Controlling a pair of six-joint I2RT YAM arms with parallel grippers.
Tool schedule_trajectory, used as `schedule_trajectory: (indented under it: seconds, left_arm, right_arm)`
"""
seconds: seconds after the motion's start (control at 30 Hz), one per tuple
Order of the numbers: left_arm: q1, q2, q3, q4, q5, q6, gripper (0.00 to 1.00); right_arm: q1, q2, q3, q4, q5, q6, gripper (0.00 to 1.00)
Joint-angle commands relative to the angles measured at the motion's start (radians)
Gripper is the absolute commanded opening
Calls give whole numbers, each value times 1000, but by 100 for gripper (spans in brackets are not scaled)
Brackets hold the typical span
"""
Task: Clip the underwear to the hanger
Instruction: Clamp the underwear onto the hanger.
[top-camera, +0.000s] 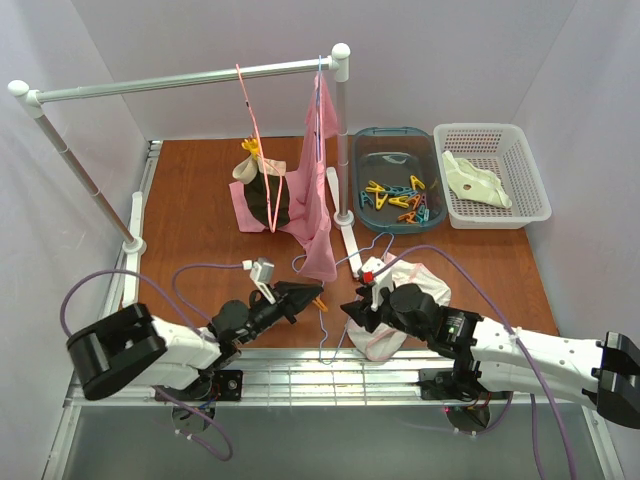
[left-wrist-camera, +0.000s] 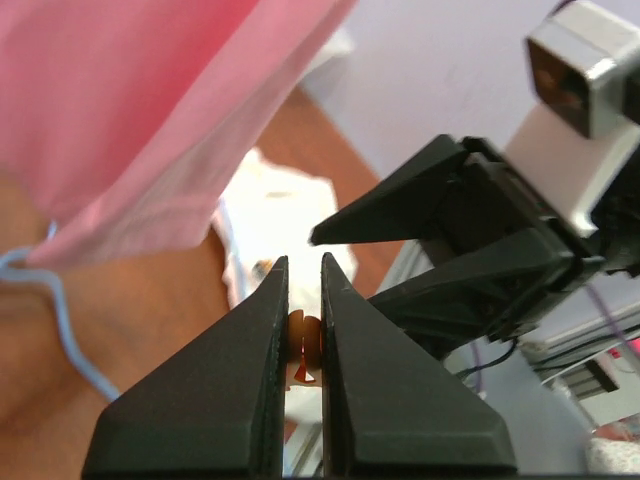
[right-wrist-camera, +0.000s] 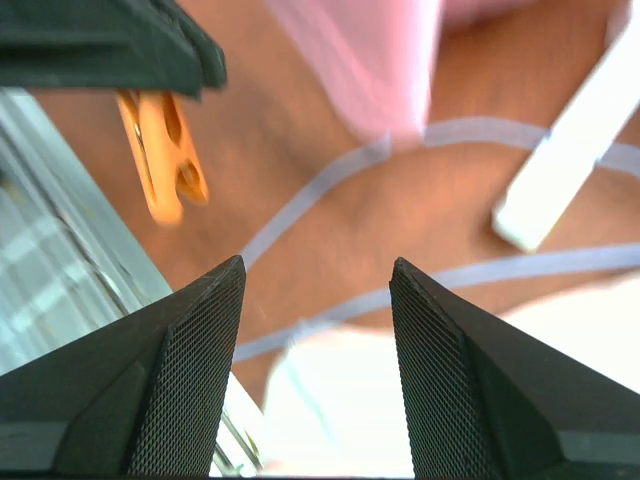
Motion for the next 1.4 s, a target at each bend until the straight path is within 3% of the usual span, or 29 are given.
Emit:
schedule_trajectory:
  seconds: [0.0, 0.13, 0.23, 0.5, 0.87, 1.13, 1.2, 1.37]
  left_arm:
    - [-6, 141, -178, 224, -21, -44, 2]
    - [-9, 340, -158, 408, 6, -93, 2]
    - [-26, 435, -123, 420, 8, -107, 2]
    - [-47, 354, -118, 389, -27, -75, 2]
    - [-75, 382, -81, 421, -17, -91, 2]
    - [-89, 393, -43, 423, -17, -90, 3]
    - [-89, 405, -43, 424, -13, -97, 3]
    - [-96, 420, -43, 427, -16, -94, 3]
  right_arm:
    - [-2, -34, -73, 0, 74, 88, 52]
    - [2, -47, -122, 5, 65, 108, 51]
    - [4, -30, -139, 2, 71, 111, 50]
    - [13, 68, -145, -26, 89, 145, 49]
    - [87, 151, -151, -46, 128, 215, 48]
    - [153, 318, -77, -81, 192, 252, 48]
    - [160, 361, -68, -87, 195, 266, 42]
    - [179, 412, -30, -150, 227, 312, 16]
